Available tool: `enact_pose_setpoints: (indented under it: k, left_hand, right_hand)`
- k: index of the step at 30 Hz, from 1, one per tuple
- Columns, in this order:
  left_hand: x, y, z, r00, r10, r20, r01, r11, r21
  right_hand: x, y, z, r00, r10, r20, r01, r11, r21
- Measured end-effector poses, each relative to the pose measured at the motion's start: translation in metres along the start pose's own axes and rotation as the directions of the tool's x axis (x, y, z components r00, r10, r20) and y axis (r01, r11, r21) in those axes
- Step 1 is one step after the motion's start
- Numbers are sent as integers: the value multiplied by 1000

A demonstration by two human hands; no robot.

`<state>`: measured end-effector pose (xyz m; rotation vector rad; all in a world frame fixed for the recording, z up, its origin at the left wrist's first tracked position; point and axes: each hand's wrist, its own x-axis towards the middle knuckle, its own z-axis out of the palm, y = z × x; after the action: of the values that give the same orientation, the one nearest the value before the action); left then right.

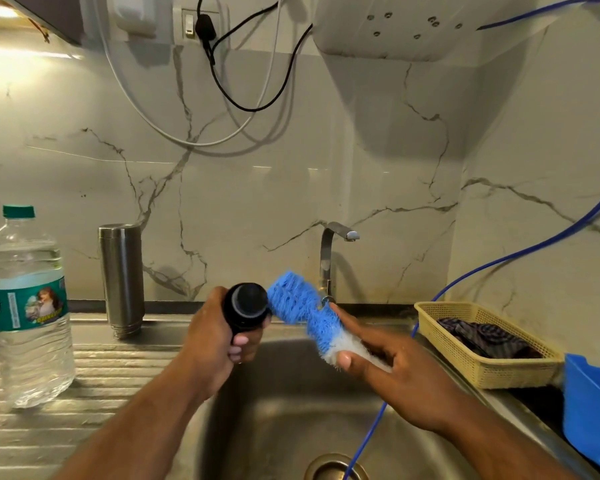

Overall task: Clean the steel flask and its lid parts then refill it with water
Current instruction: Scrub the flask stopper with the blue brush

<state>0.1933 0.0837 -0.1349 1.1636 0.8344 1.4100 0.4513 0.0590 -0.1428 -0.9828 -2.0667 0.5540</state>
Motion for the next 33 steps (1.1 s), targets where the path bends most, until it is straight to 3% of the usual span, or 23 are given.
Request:
enact_pose_setpoints:
  k: [4,8,11,17,22,26,29,33]
  left_hand:
    - [-7,-19,16,999,7,47,-16,978,208]
    - [-5,-12,14,998,-13,61,13,1000,6]
    - [-7,-5,11,995,-62,78,60,998,23]
    - [-6,2,13,999,-34,34,36,998,-50]
    - [-10,-10,23,998,-43,50,38,995,93]
    - [-4,-2,12,999,-21,-46,19,999,-29]
    - [-5,-10,20,996,4,-94,0,999,34]
    - [-4,-13,27,970,104,-218,-110,994,-19]
  right_hand:
    - [1,-6,8,994,-88,-59,82,991,-102]
    - [0,-7,6,986,-138,-89,105,948,-301]
    - [-1,-5,6,983,-171,-72,128,904,-407]
    - [-2,-13,10,975,-201,-90,143,890,-434]
    - [2,-14,15,976,-194,-101,134,895,-425]
    - [-2,-8,12,983,-166,-72,116,884,-453]
    - [3,-9,19,985,-147,-86,97,900,-424]
    - [6,-7,24,991,-107,-78,71,927,-367]
